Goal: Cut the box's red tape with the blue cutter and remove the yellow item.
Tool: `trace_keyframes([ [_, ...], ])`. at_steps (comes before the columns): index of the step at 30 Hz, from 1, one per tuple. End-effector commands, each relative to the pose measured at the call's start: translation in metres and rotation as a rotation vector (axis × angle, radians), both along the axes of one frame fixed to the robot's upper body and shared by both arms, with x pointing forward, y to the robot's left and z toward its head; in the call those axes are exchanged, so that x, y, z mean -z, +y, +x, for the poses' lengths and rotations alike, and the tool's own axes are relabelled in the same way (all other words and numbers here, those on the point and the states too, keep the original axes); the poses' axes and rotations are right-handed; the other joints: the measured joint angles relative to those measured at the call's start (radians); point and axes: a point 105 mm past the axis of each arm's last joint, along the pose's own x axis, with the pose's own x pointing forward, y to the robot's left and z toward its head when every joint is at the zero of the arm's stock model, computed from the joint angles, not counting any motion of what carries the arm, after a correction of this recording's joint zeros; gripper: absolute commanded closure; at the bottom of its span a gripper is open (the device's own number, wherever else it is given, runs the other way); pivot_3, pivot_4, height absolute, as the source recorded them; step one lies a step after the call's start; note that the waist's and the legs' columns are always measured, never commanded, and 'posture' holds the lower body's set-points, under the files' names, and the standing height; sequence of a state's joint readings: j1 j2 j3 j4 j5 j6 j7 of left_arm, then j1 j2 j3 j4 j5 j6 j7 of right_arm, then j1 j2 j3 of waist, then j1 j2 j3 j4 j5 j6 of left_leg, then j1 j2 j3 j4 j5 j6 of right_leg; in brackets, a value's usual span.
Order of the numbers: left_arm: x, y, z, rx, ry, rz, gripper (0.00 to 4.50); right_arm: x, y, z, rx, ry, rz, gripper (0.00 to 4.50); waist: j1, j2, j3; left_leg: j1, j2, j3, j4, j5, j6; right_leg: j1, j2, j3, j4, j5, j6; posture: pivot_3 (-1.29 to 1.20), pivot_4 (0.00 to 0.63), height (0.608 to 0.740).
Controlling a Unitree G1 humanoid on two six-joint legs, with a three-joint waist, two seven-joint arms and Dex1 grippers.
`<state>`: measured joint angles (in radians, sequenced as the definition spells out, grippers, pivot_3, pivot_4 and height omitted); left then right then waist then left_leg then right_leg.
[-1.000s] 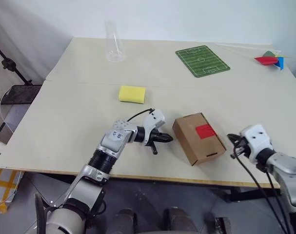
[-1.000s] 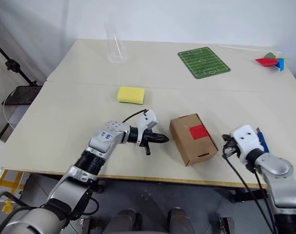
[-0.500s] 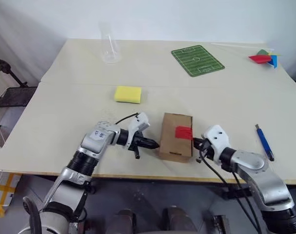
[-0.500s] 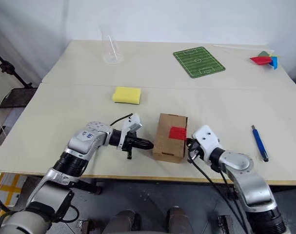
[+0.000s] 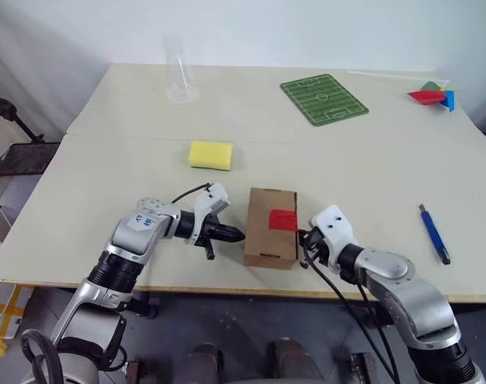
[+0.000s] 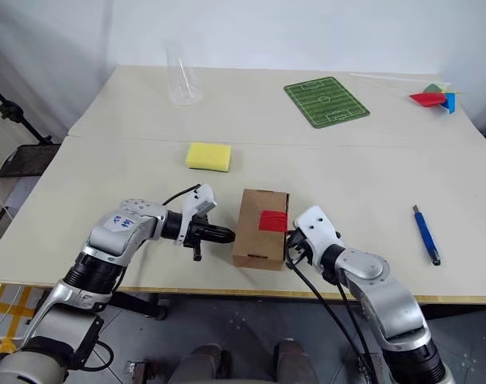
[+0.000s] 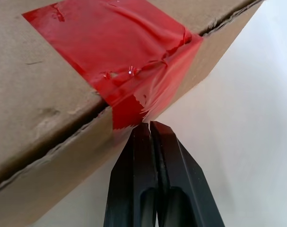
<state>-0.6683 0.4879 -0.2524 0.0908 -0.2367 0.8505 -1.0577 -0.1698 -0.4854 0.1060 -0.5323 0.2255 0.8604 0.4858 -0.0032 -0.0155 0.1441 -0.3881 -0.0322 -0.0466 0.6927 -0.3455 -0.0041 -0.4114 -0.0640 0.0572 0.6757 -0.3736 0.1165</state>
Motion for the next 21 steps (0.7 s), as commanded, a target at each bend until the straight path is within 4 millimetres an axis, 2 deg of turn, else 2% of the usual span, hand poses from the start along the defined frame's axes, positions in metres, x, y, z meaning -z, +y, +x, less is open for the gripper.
trace_keyframes([
  [1,-0.013,-0.001,-0.002,0.034,-0.039,-0.020,4.50,-0.012,0.003,-0.007,-0.044,-0.044,0.003,4.43,0.000,0.000,0.000,0.000,0.000,0.000,0.000,0.000,0.000,0.000,0.000,0.000,0.000,0.000,0.000,0.00,0.150,0.740],
  [4,-0.024,0.005,0.002,0.047,-0.057,-0.023,4.50,-0.021,-0.021,-0.005,0.003,-0.059,-0.028,4.43,0.002,0.000,0.000,0.000,0.000,0.000,0.000,0.000,0.000,0.000,0.000,0.000,0.000,0.000,0.000,0.00,0.150,0.740],
  [6,-0.035,0.011,-0.003,0.110,-0.055,-0.015,4.50,-0.033,-0.037,-0.005,0.058,-0.038,0.039,4.43,0.001,0.000,0.000,0.000,0.000,0.000,0.000,0.000,0.000,0.000,0.000,0.000,-0.001,0.000,0.000,0.00,0.150,0.740],
  [9,-0.053,0.015,-0.008,0.208,-0.057,-0.032,4.50,-0.049,-0.038,-0.010,0.050,0.012,0.172,3.90,0.000,0.000,0.000,0.000,0.000,0.000,0.000,0.000,0.000,0.000,0.000,0.000,0.000,0.000,0.000,0.00,0.150,0.740],
  [11,-0.068,0.010,-0.008,0.249,-0.068,-0.090,4.50,-0.057,-0.033,-0.014,0.025,0.044,0.224,3.24,0.000,0.000,0.001,0.000,0.000,0.000,-0.001,0.000,0.000,0.000,0.000,0.000,-0.001,0.000,0.000,0.00,0.150,0.740],
  [14,-0.089,-0.011,-0.003,0.283,-0.113,-0.208,4.50,-0.065,-0.023,-0.011,0.027,0.074,0.304,2.24,0.000,0.000,0.001,0.000,0.000,-0.001,0.000,0.000,0.000,0.000,0.000,0.000,0.000,0.000,0.000,0.00,0.150,0.740],
  [16,-0.087,-0.027,0.005,0.281,-0.143,-0.222,4.50,-0.067,-0.015,-0.006,0.032,0.096,0.346,1.61,0.001,0.000,0.001,0.000,0.000,-0.001,0.000,0.000,0.000,0.000,0.000,0.000,0.000,0.000,0.000,0.00,0.150,0.740],
  [18,-0.075,-0.041,0.012,0.270,-0.176,-0.195,4.50,-0.063,-0.007,-0.002,0.038,0.139,0.364,0.92,-0.001,0.000,0.001,-0.001,0.000,-0.001,0.000,0.000,0.000,0.000,0.000,0.000,0.000,0.000,0.000,0.00,0.150,0.740],
  [21,-0.060,-0.054,0.024,0.239,-0.247,-0.136,4.50,-0.058,-0.010,0.010,0.099,0.140,0.317,0.03,-0.001,0.000,0.001,-0.001,-0.001,0.000,0.000,0.000,0.000,-0.001,-0.001,0.000,0.001,0.000,0.000,0.00,0.150,0.740],
])
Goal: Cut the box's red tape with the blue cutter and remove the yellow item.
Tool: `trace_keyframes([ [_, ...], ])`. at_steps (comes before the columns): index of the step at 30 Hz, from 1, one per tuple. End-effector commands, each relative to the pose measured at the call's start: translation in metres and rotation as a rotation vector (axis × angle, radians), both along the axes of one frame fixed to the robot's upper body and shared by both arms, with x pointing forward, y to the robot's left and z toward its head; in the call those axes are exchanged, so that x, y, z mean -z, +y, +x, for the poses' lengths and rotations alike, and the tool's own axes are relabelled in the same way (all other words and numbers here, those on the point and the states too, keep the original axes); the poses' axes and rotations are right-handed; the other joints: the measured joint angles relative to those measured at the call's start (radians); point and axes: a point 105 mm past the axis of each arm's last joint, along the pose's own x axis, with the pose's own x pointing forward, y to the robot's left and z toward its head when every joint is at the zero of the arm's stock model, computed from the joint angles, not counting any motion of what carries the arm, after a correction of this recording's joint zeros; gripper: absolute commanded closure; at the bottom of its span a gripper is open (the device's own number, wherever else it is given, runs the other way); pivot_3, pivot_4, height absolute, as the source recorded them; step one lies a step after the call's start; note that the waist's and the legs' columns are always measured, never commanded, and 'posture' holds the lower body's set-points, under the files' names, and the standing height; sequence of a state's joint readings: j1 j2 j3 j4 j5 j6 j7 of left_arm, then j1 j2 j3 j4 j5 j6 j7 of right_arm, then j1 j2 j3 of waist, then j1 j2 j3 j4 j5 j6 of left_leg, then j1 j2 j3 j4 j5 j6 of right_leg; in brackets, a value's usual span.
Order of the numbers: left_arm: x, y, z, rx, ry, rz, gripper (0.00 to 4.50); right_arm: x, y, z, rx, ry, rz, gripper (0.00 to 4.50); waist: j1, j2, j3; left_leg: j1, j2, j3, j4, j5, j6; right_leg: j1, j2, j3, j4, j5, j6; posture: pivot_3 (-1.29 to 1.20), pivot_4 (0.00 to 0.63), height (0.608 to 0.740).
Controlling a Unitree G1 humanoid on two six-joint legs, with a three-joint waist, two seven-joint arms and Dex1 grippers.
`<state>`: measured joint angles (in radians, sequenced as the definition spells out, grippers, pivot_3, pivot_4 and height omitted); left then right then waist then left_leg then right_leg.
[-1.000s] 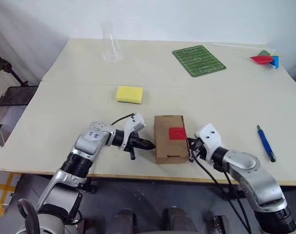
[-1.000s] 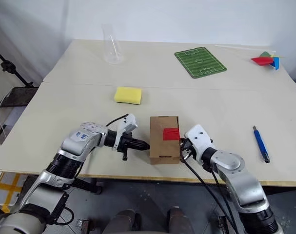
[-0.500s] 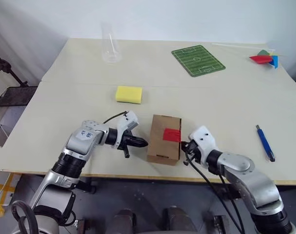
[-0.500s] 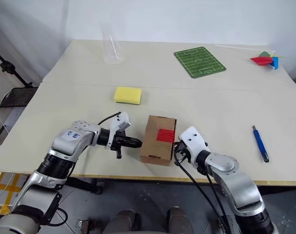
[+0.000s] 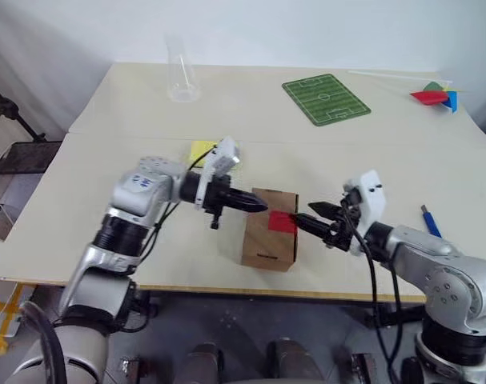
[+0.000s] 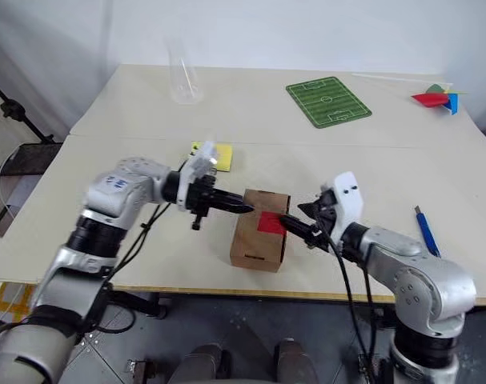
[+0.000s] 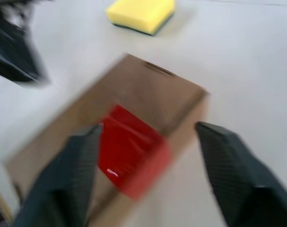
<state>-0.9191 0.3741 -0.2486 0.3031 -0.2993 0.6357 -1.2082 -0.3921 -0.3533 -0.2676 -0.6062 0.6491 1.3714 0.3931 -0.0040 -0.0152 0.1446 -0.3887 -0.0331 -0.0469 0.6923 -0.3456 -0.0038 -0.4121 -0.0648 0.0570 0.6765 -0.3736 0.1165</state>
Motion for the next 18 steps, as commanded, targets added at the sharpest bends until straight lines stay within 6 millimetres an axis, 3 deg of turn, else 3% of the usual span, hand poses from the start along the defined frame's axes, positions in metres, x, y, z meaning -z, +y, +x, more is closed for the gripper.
trace_keyframes([
  [1,0.007,-0.009,0.012,-0.045,-0.094,0.036,4.50,0.001,-0.011,0.013,0.089,-0.006,-0.044,0.03,-0.001,0.000,0.000,0.000,0.000,0.000,0.000,0.000,0.000,0.000,0.000,0.000,0.000,0.000,0.000,0.00,0.150,0.740],
  [11,0.038,-0.003,0.015,-0.066,-0.097,0.136,4.50,0.015,-0.034,0.016,0.164,0.025,-0.062,0.03,-0.003,0.000,0.000,-0.001,0.000,0.001,0.000,0.000,0.000,-0.002,0.000,0.000,0.002,0.000,0.000,0.00,0.150,0.740],
  [18,0.042,-0.003,0.013,-0.068,-0.089,0.146,4.50,0.019,-0.034,0.019,0.175,0.023,-0.127,0.03,-0.002,0.000,0.000,0.001,0.000,0.000,0.000,0.000,0.000,0.000,0.000,0.000,0.002,0.000,0.000,0.00,0.150,0.740],
])
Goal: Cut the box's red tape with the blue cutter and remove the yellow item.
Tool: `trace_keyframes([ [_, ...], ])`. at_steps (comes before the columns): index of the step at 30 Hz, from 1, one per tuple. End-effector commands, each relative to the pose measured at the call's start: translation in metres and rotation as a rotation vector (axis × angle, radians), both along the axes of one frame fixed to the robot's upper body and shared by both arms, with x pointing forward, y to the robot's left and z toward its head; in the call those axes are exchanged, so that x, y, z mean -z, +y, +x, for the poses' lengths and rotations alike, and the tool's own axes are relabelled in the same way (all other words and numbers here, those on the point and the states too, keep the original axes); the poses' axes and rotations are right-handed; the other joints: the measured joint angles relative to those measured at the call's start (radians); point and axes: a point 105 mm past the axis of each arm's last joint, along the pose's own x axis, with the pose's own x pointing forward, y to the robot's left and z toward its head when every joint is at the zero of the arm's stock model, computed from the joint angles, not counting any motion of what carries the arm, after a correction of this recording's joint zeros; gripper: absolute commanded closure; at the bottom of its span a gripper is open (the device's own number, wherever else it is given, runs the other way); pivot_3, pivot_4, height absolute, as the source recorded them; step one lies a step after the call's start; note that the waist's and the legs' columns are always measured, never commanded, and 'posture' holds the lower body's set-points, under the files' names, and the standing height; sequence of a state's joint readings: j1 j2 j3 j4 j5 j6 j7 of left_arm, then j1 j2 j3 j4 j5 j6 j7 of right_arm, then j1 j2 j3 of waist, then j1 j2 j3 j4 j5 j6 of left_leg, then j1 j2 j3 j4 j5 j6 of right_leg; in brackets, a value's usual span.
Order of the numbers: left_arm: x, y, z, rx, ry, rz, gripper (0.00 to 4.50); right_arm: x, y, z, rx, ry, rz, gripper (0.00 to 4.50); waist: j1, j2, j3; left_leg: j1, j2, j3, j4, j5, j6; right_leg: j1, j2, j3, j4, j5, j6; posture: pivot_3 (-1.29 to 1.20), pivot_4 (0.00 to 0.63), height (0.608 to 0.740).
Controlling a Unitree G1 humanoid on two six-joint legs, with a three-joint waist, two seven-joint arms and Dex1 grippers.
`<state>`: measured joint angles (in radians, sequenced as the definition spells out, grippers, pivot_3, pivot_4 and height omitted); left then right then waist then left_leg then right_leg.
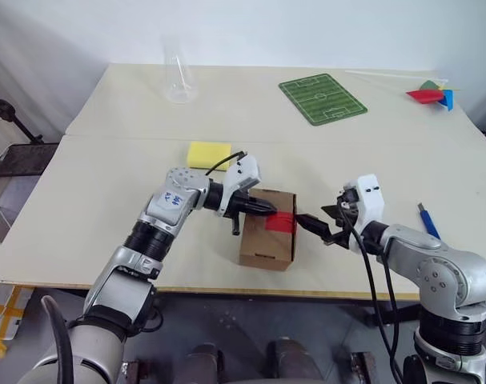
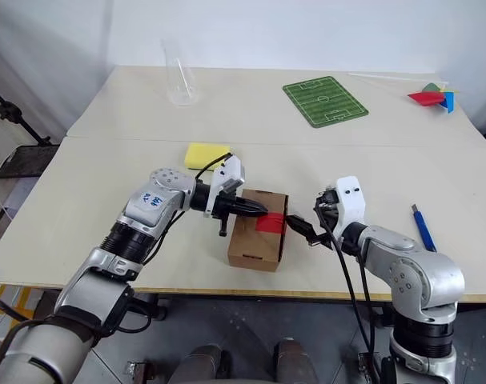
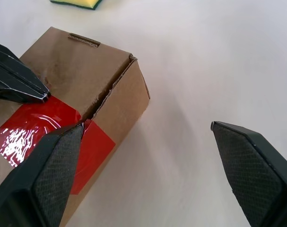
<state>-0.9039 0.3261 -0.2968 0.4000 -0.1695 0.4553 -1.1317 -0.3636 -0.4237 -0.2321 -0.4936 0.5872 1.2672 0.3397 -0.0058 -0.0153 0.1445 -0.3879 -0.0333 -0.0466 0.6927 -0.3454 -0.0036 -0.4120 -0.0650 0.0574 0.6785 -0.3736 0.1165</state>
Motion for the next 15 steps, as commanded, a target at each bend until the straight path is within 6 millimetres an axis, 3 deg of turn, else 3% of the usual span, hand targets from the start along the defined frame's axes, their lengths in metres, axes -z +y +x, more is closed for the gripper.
trace_keyframes([
  [1,0.017,0.005,-0.002,-0.018,0.031,0.060,4.50,0.001,-0.008,0.003,0.041,-0.004,-0.075,0.03,0.000,0.000,0.000,0.000,0.000,0.000,0.000,0.000,0.000,0.000,0.000,0.000,0.000,0.000,0.000,0.00,0.150,0.740],
  [4,0.020,0.009,0.000,-0.033,0.031,0.075,4.50,0.001,-0.018,0.006,0.082,0.000,-0.240,0.03,0.000,0.000,0.000,0.001,0.000,0.000,0.000,0.000,0.000,0.001,0.000,0.000,0.000,0.000,0.000,0.00,0.150,0.740],
  [9,0.025,0.011,-0.001,-0.041,0.040,0.092,4.50,-0.006,-0.014,0.012,0.058,-0.012,-0.438,0.03,-0.001,0.000,-0.001,0.001,0.000,0.000,0.000,0.000,0.000,0.001,0.000,0.001,-0.003,0.000,0.000,0.00,0.150,0.740],
  [15,0.028,0.011,0.001,-0.057,0.032,0.100,4.50,0.001,-0.006,0.013,-0.025,-0.012,-0.527,0.03,0.001,-0.001,-0.001,0.001,0.000,0.000,0.000,0.001,0.000,0.001,0.000,0.001,-0.004,0.000,0.000,0.00,0.150,0.740],
])
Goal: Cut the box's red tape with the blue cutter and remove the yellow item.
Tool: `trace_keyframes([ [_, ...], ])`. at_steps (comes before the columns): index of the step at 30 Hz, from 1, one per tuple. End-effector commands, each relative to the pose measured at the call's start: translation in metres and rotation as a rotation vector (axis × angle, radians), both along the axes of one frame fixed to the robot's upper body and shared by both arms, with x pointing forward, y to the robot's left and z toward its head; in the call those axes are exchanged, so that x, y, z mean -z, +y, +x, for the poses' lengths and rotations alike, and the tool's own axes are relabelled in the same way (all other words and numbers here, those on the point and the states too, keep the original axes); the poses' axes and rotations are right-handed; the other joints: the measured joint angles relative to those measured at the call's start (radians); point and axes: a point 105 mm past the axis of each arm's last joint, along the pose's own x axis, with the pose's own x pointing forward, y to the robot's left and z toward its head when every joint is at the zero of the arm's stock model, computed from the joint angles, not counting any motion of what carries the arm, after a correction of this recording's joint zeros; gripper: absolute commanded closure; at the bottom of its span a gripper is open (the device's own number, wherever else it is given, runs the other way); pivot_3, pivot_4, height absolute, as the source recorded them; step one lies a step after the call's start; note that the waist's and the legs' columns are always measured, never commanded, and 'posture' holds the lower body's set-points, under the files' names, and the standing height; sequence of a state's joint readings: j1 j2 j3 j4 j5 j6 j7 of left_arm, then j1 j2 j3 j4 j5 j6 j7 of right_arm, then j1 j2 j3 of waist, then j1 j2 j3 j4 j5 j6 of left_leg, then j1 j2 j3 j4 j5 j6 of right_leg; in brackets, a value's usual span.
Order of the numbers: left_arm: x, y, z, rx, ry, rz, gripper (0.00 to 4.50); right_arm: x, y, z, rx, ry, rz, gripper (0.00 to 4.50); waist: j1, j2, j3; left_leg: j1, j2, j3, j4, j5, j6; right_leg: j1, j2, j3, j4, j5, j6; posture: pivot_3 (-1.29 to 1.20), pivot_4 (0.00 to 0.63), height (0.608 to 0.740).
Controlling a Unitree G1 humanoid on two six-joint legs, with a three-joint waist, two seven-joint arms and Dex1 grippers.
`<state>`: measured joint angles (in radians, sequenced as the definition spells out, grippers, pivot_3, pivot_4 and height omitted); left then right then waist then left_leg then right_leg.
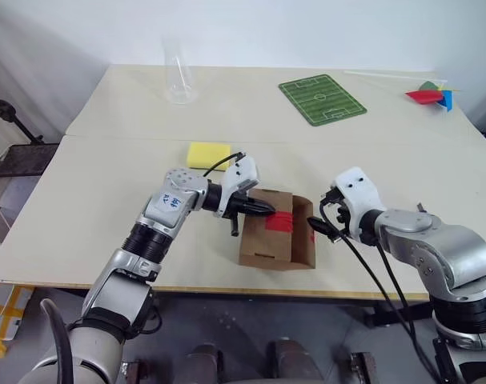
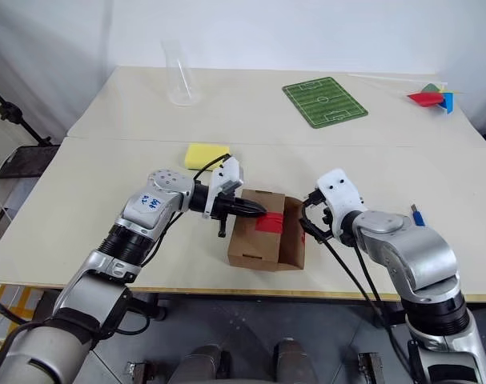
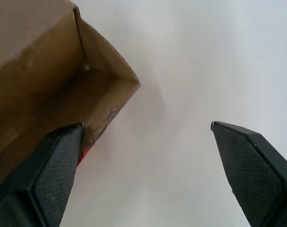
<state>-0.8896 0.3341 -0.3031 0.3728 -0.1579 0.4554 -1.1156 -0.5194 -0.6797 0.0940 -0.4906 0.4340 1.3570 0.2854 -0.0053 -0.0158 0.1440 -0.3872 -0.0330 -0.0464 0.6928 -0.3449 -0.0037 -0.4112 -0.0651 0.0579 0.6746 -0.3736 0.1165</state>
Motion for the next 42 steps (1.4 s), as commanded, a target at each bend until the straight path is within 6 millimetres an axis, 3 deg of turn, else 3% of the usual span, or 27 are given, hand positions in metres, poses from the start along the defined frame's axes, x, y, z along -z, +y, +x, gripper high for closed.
trace_keyframes([
  [1,0.026,0.009,0.002,-0.048,0.052,0.083,4.50,0.002,0.003,0.002,-0.035,-0.026,-0.039,0.03,0.000,0.000,0.000,0.000,0.000,0.000,0.000,0.000,0.000,0.000,0.000,0.000,0.000,0.000,0.000,0.00,0.150,0.740],
  [7,0.024,0.009,0.002,-0.053,0.052,0.079,4.50,0.033,0.009,-0.005,-0.139,-0.027,-0.091,0.03,0.001,0.000,0.000,0.000,0.000,0.000,0.000,0.000,0.000,0.001,0.000,0.000,0.000,0.000,0.000,0.00,0.150,0.740],
  [12,0.023,0.012,0.004,-0.065,0.049,0.080,4.50,0.021,-0.004,0.003,-0.132,-0.094,-0.102,0.03,0.001,-0.001,0.000,0.001,0.000,0.000,0.001,0.000,0.000,0.001,0.000,0.000,-0.001,0.000,0.000,0.00,0.150,0.740],
  [17,0.022,0.009,0.003,-0.060,0.053,0.072,4.50,-0.006,-0.027,0.006,-0.078,0.000,0.206,0.03,0.003,-0.001,0.000,0.000,0.000,0.000,0.001,0.000,0.000,0.002,0.000,0.000,-0.001,0.000,0.000,0.00,0.150,0.740],
  [21,0.024,0.010,0.003,-0.059,0.053,0.077,4.50,0.004,-0.037,-0.011,-0.077,0.295,0.477,0.03,0.003,-0.001,0.000,0.000,0.000,0.000,0.001,0.000,0.000,0.002,0.000,-0.001,-0.001,0.000,0.000,0.00,0.150,0.740],
  [27,0.024,0.011,0.002,-0.061,0.055,0.076,4.50,0.009,-0.019,-0.002,-0.094,0.385,0.620,0.03,0.003,-0.001,0.000,0.001,0.001,0.000,0.001,0.001,0.000,0.001,0.000,0.000,-0.001,0.000,0.000,0.00,0.150,0.740],
  [31,0.024,0.015,0.002,-0.081,0.061,0.066,4.50,0.010,0.003,0.013,-0.110,0.414,0.721,0.03,-0.002,-0.001,0.000,0.001,0.001,0.001,0.001,0.001,0.000,0.001,0.000,0.000,0.000,0.000,0.000,0.00,0.150,0.740],
  [35,0.032,0.025,-0.001,-0.093,0.062,0.095,4.50,0.014,0.022,0.012,-0.156,0.487,0.745,0.94,-0.003,-0.001,0.000,0.000,0.001,0.000,0.000,0.001,-0.001,0.000,0.000,0.000,0.000,0.000,0.000,0.00,0.150,0.740],
  [41,0.024,0.025,0.003,-0.117,0.049,0.072,4.50,0.032,0.014,0.028,-0.044,0.531,0.713,2.98,-0.009,-0.001,0.000,0.001,0.001,0.000,0.000,0.002,-0.001,0.000,0.000,0.000,0.000,0.000,0.000,0.00,0.150,0.740],
  [42,0.024,0.026,0.003,-0.119,0.048,0.072,4.50,0.033,0.012,0.030,-0.022,0.538,0.720,2.98,-0.011,-0.001,0.000,0.001,0.001,0.000,0.000,0.002,-0.001,0.000,0.000,0.000,0.000,0.000,0.000,0.00,0.150,0.740],
])
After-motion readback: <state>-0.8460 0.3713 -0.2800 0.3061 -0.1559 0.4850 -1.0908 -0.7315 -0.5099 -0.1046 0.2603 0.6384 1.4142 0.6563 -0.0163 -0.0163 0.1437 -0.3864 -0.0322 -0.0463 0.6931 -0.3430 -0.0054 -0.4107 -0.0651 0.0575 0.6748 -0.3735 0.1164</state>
